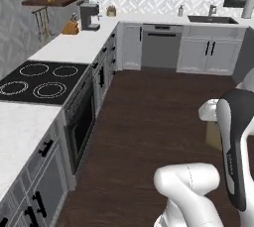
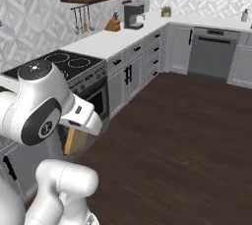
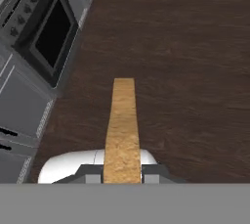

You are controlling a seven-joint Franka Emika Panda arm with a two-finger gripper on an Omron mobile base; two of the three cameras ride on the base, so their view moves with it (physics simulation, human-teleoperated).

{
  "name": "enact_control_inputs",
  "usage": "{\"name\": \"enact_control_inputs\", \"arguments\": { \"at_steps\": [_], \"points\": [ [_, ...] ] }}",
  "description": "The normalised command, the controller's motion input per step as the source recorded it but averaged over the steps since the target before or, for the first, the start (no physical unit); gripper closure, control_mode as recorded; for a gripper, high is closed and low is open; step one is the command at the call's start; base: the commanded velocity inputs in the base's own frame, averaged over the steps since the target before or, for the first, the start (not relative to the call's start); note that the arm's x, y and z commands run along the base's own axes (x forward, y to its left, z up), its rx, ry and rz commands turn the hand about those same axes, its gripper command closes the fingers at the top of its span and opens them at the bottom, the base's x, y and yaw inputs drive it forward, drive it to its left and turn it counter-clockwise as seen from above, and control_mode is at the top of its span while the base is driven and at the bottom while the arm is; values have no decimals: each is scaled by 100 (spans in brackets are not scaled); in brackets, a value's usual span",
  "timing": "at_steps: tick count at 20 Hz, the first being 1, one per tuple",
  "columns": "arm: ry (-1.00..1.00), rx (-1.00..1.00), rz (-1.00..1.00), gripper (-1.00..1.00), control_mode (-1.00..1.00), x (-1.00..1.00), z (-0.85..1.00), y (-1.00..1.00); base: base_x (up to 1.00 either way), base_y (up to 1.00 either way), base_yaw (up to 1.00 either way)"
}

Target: Start the toaster. Once the lever pops up, take the bread to the plate on the dining counter.

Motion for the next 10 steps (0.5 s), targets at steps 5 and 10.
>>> {"name": "enact_control_inputs", "arguments": {
  "at_steps": [5,10],
  "points": [
    [0,0,0,100,100,0,0,0,50,-100,-42],
    [0,0,0,100,100,0,0,0,87,-99,-33]
  ]
}}
